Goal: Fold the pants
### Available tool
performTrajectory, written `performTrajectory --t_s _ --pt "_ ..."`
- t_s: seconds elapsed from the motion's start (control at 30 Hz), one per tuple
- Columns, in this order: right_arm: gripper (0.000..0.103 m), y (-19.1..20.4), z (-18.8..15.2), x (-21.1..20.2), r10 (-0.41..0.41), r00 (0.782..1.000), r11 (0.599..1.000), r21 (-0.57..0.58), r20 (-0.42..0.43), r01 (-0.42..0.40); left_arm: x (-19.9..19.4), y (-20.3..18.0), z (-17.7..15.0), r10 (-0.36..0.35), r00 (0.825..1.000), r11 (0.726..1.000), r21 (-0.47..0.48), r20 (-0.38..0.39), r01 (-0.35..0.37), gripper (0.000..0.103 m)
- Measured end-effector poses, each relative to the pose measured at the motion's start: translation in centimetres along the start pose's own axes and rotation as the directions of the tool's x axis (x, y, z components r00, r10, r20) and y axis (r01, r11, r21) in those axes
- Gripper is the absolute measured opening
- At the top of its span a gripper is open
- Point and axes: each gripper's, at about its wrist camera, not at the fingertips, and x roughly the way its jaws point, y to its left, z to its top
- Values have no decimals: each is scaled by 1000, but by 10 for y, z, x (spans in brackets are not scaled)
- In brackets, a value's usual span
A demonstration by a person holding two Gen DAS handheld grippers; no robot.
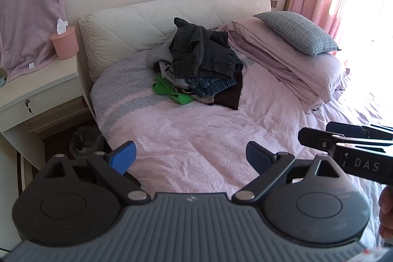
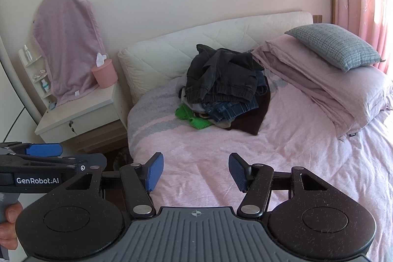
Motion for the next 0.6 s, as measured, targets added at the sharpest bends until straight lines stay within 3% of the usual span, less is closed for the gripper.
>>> performTrajectory --t_s 0.6 --pt "56 -26 9 11 28 1000 999 34 -12 -28 15 -24 15 27 999 999 22 -29 -27 94"
